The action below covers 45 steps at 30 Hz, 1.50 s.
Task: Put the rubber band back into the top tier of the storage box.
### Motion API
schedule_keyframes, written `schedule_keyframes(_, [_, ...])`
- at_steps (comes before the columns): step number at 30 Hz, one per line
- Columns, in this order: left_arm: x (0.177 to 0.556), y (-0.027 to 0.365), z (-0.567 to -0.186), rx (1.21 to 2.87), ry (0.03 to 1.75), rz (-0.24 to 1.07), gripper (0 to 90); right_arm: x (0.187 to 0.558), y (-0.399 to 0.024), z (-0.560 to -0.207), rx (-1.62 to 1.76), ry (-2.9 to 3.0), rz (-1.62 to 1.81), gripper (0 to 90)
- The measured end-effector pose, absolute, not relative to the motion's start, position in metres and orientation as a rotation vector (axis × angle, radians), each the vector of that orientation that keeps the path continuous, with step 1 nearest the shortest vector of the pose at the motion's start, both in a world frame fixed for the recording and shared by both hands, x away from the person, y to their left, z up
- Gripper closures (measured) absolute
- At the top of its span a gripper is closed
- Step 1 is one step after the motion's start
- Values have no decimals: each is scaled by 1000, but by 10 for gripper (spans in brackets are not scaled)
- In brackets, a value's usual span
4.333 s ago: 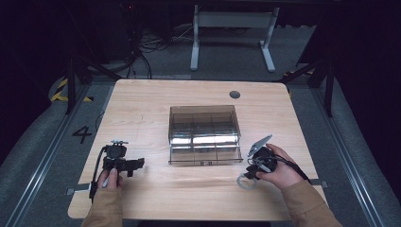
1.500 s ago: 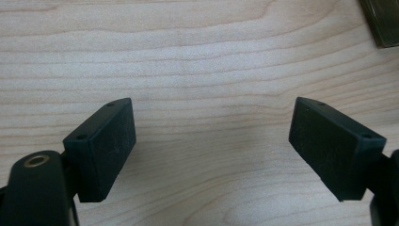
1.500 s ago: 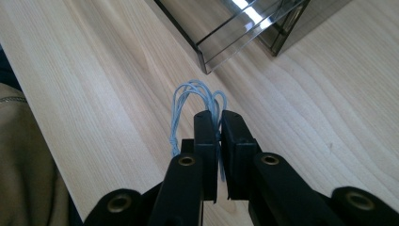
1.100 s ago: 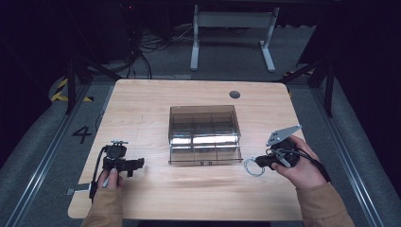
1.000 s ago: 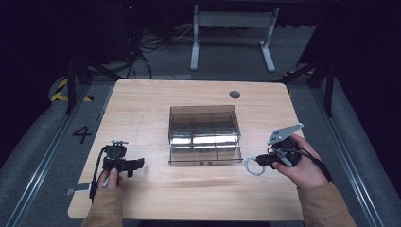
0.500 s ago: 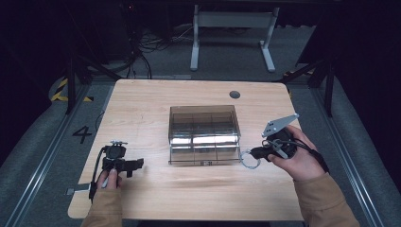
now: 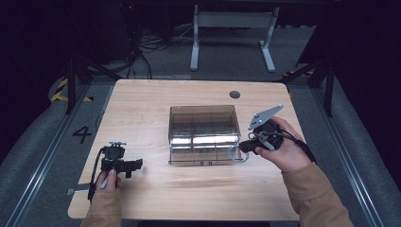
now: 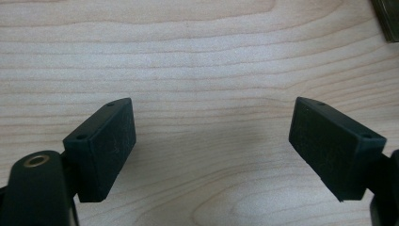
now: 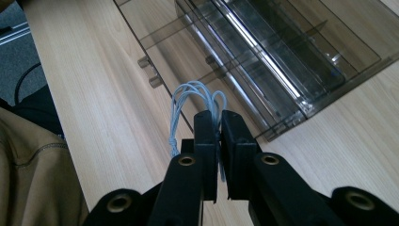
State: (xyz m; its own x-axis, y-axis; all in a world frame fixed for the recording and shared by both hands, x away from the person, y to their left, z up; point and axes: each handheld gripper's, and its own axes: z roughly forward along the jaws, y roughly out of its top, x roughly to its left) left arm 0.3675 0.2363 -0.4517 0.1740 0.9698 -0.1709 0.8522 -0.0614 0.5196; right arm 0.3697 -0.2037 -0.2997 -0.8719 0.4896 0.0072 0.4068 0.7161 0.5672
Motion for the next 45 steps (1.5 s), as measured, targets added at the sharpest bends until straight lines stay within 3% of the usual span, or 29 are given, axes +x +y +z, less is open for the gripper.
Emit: schedule_keyframes(45, [369, 238, -452, 1945, 1711, 277, 160, 402, -142, -301, 645, 2830, 910, 858])
